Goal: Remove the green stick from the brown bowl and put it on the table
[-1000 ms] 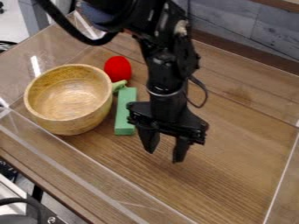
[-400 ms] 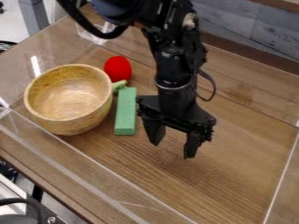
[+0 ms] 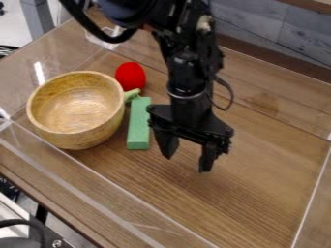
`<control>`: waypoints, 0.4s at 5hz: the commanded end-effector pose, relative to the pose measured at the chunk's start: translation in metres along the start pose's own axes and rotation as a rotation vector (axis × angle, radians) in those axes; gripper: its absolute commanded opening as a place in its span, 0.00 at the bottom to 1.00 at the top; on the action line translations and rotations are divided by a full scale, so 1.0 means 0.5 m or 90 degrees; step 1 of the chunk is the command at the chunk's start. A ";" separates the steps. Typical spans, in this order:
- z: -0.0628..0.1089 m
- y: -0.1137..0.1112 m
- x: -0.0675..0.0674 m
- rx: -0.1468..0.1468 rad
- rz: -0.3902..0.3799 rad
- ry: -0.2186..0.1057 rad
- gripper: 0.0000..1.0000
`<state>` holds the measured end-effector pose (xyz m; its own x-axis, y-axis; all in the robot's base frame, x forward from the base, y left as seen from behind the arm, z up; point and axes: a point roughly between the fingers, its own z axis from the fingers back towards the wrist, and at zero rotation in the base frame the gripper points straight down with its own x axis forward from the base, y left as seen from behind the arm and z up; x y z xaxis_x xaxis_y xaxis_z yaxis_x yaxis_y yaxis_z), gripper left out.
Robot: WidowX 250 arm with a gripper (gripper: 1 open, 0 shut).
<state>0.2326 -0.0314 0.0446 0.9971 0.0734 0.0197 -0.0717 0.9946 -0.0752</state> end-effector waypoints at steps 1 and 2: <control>0.012 0.015 0.035 -0.005 -0.004 -0.033 1.00; 0.018 0.011 0.048 -0.015 0.001 -0.040 1.00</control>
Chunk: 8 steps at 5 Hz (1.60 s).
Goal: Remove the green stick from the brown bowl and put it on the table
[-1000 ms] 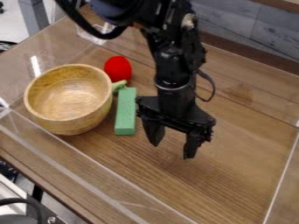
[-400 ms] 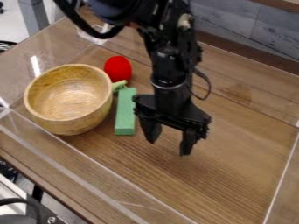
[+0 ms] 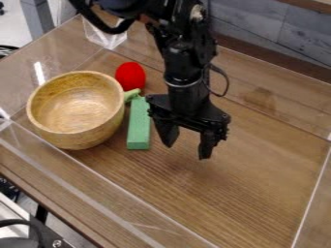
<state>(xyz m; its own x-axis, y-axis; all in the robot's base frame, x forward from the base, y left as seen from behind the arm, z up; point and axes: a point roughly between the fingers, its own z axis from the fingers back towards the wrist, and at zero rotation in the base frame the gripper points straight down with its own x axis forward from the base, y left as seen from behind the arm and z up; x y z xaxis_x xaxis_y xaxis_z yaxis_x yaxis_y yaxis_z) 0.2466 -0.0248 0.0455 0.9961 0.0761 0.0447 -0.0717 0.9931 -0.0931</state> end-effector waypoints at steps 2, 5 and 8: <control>0.031 -0.007 0.050 -0.017 0.012 -0.041 1.00; 0.033 0.021 0.100 -0.002 0.089 -0.061 0.00; -0.005 0.026 0.072 0.011 0.101 -0.038 0.00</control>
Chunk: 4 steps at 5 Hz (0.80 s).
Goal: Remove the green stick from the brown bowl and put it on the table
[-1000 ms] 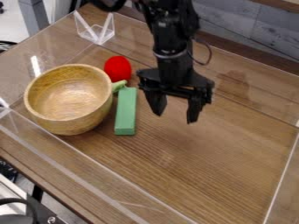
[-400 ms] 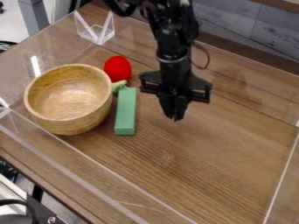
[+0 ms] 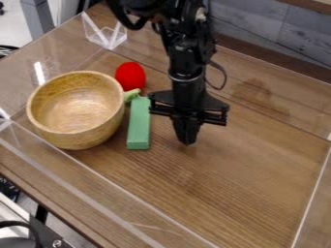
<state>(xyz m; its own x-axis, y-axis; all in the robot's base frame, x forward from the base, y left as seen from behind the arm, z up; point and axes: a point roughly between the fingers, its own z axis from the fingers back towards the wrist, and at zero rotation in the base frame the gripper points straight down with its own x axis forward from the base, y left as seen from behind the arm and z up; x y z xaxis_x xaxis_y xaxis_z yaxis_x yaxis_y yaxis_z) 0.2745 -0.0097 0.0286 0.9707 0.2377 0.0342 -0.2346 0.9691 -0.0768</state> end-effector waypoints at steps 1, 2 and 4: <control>0.024 -0.007 0.013 -0.011 -0.023 -0.026 0.00; 0.019 -0.009 0.012 -0.015 -0.042 -0.017 1.00; 0.065 -0.046 0.019 -0.032 -0.097 -0.012 1.00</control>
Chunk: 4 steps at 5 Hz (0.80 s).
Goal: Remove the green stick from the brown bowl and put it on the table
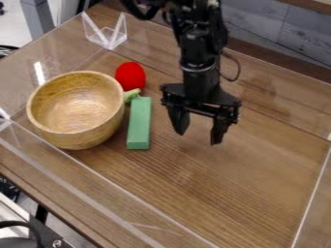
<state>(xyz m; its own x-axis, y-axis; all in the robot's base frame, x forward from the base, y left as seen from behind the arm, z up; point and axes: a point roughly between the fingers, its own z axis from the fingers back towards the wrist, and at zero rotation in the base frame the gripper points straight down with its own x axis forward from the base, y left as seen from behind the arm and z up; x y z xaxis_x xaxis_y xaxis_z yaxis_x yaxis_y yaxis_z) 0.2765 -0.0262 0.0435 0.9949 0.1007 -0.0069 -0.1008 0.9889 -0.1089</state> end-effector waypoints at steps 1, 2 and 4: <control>0.045 -0.030 0.020 -0.009 0.018 -0.056 1.00; 0.035 -0.049 0.016 -0.004 0.045 -0.060 1.00; 0.005 -0.037 0.018 0.004 -0.049 -0.043 0.00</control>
<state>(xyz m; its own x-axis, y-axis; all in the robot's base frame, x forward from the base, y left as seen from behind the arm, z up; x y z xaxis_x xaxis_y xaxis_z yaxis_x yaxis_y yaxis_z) 0.2815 -0.0454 0.0404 0.9989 0.0298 0.0365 -0.0261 0.9949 -0.0974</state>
